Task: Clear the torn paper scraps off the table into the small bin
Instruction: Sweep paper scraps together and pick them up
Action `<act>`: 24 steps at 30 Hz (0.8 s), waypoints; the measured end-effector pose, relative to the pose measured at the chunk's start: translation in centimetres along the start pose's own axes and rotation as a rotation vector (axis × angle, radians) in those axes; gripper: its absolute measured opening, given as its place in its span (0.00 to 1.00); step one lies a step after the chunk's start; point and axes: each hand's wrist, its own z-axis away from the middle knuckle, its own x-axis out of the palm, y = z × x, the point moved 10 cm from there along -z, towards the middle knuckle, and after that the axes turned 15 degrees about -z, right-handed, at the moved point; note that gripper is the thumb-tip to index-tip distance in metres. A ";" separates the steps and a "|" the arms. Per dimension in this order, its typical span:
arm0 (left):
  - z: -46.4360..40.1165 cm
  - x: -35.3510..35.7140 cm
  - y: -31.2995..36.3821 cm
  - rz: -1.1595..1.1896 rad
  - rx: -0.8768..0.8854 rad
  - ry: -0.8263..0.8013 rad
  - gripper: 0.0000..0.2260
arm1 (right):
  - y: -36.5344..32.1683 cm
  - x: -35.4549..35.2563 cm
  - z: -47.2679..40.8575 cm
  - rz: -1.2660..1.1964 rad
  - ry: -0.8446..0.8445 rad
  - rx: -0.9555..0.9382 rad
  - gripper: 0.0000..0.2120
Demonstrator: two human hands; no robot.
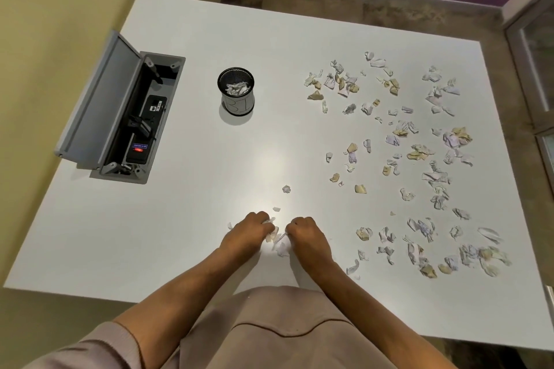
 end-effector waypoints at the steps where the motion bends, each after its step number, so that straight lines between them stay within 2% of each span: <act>1: 0.0 -0.2 -0.1 0.043 -0.012 0.004 0.05 | 0.3 -0.6 -0.4 -0.074 0.022 0.029 0.07; 4: -0.3 -1.6 -0.9 0.309 -0.116 0.024 0.14 | 1.9 -1.9 -0.6 -0.538 0.059 0.198 0.10; 6: -0.3 -2.5 -2.0 0.512 -0.207 0.012 0.18 | 2.8 -2.9 -0.6 -0.723 0.120 0.272 0.06; 9: -0.1 -3.7 -3.5 0.654 -0.301 0.038 0.13 | 3.5 -3.8 -1.1 -0.788 0.124 0.323 0.02; 15: -1.4 -7.1 -7.0 0.835 -0.455 0.140 0.05 | 3.3 -5.6 -3.9 -1.010 0.122 0.366 0.02; 20: -3.4 -10.3 -10.2 1.216 -0.641 0.281 0.04 | 0.9 -8.8 -8.0 -1.260 0.188 0.357 0.04; 24: -6.2 -13.4 -13.4 1.232 -0.679 0.381 0.08 | -1.7 -11.5 -11.5 -1.254 0.177 0.287 0.07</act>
